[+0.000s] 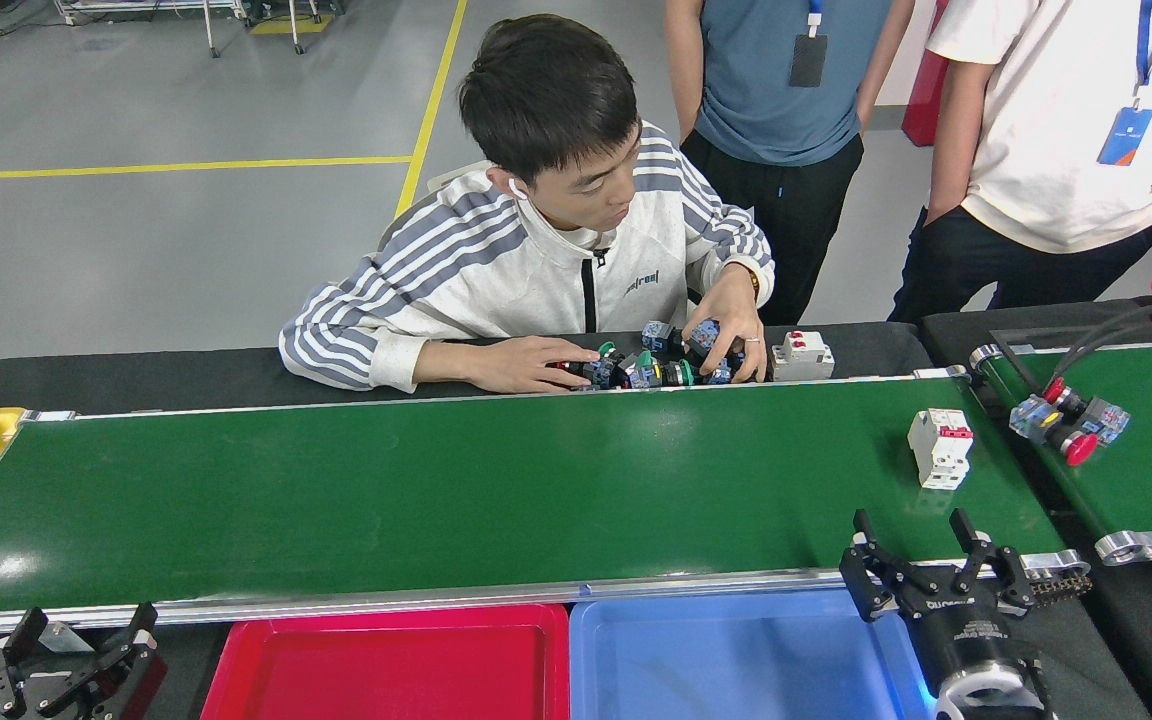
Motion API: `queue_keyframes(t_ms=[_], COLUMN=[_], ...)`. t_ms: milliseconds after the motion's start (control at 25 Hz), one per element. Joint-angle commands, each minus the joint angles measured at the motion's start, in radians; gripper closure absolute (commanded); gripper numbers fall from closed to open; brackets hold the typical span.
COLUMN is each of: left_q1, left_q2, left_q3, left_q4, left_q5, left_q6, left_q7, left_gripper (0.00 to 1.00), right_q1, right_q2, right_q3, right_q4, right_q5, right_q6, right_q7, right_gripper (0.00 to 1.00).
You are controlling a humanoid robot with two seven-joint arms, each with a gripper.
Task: Pick switch part from conveyor to tray
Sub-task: 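Reach the right gripper to the white switch part and grasp it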
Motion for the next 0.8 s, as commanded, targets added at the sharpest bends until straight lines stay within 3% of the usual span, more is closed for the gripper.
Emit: queue_keyframes(t_ms=[0,479,639,759], left_q1=[-0.001,-0.006,-0.007,-0.01], left_q2=[0.01,0.017,0.017,0.019], left_q3=[0.004,-0.004,-0.004,-0.004], left_q4=[-0.009,-0.006,-0.007,-0.006], left_q5=[-0.003,-0.003,-0.003,-0.003], left_q6=[0.001,-0.003,-0.003,-0.003], left_q7=[0.007,0.007,0.007,0.007], left_gripper=[0.0,0.0,0.0,0.0], right_q1=[-0.057,-0.221,-0.28,-0.294], right_q2=[-0.01,0.011,0.027,0.027], right_q3=[-0.001,0.002,0.004,0.039], right_q4=[0.042,0.261,0.336,0.349], right_q5=[-0.003,-0.009,-0.009,-0.009], right_q6=[0.035,0.045,0.045,0.044], right_q7=[0.001,0.001,0.001,0.001], right_gripper=[0.01,0.04,0.16,0.33])
